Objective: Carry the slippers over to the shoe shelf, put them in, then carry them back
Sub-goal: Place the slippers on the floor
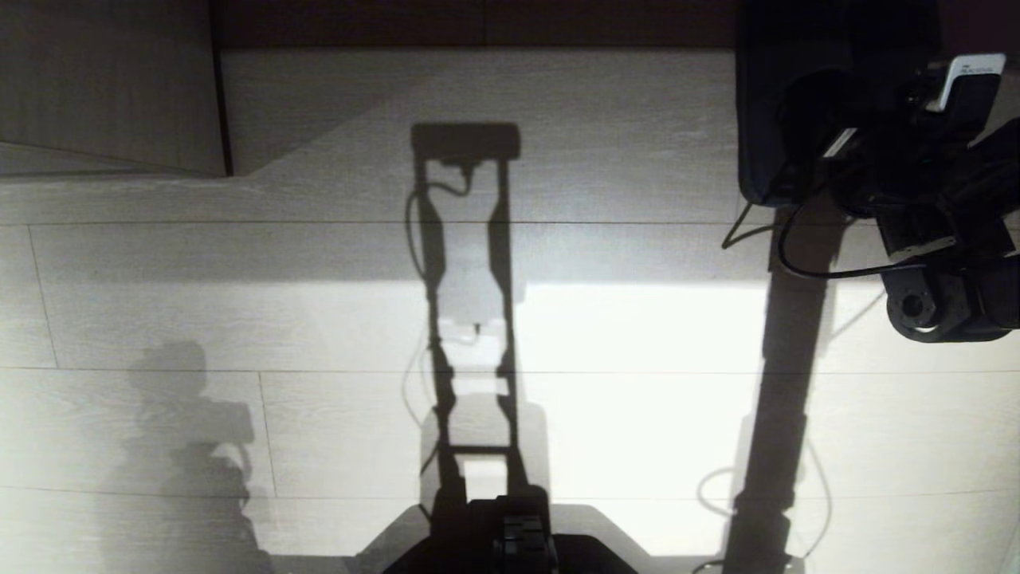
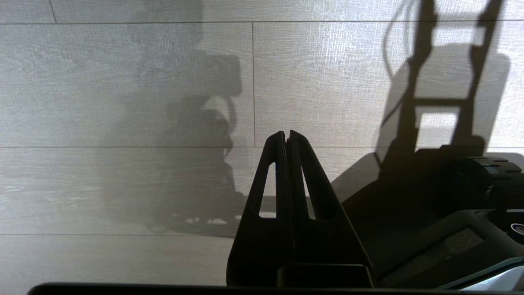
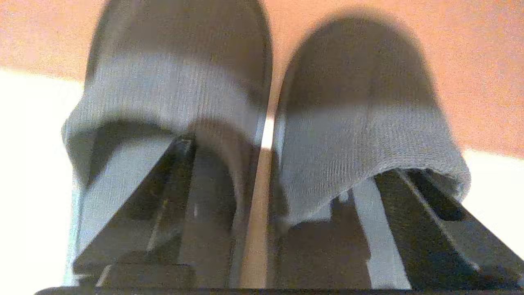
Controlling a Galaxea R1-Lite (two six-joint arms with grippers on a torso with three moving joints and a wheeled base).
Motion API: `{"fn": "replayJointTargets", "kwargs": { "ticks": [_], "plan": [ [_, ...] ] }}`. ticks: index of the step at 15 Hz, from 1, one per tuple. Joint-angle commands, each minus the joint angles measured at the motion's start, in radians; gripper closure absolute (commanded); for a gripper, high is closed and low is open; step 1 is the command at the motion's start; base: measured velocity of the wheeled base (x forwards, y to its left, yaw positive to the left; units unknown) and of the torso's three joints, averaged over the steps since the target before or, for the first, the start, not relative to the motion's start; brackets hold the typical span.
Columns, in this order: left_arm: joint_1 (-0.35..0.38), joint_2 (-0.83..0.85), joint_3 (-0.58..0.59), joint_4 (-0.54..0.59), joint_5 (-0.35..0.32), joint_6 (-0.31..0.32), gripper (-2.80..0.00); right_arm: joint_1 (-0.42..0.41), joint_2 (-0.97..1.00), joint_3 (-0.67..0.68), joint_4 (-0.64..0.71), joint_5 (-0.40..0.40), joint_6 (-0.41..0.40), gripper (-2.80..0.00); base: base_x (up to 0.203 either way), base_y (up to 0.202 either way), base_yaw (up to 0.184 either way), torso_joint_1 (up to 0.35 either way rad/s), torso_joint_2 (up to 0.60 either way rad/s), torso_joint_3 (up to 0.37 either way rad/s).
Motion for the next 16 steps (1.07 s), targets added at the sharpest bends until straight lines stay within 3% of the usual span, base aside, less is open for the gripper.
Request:
{"fn": "replayJointTargets", "kwargs": {
  "ticks": [1,6,11,16],
  "plan": [
    [0.000,0.000,0.000,-0.001,0.000,0.000,0.00,0.001,-0.091,0.096,0.024,-0.002,-0.001,-2.80,0.000,0.000,0.000,0.000,0.00,0.000],
    [0.000,0.000,0.000,-0.001,0.000,0.000,0.00,-0.004,-0.174,0.186,0.078,-0.003,0.000,-2.80,0.000,0.000,0.000,0.000,0.00,0.000],
    [0.000,0.001,0.000,-0.001,0.000,0.000,0.00,-0.011,-0.384,0.296,0.261,-0.004,0.009,-2.80,0.000,0.000,0.000,0.000,0.00,0.000],
    [0.000,0.001,0.000,-0.001,0.000,0.000,0.00,-0.006,-0.542,0.378,0.354,-0.006,0.010,-2.80,0.000,0.000,0.000,0.000,0.00,0.000]
  ]
}}
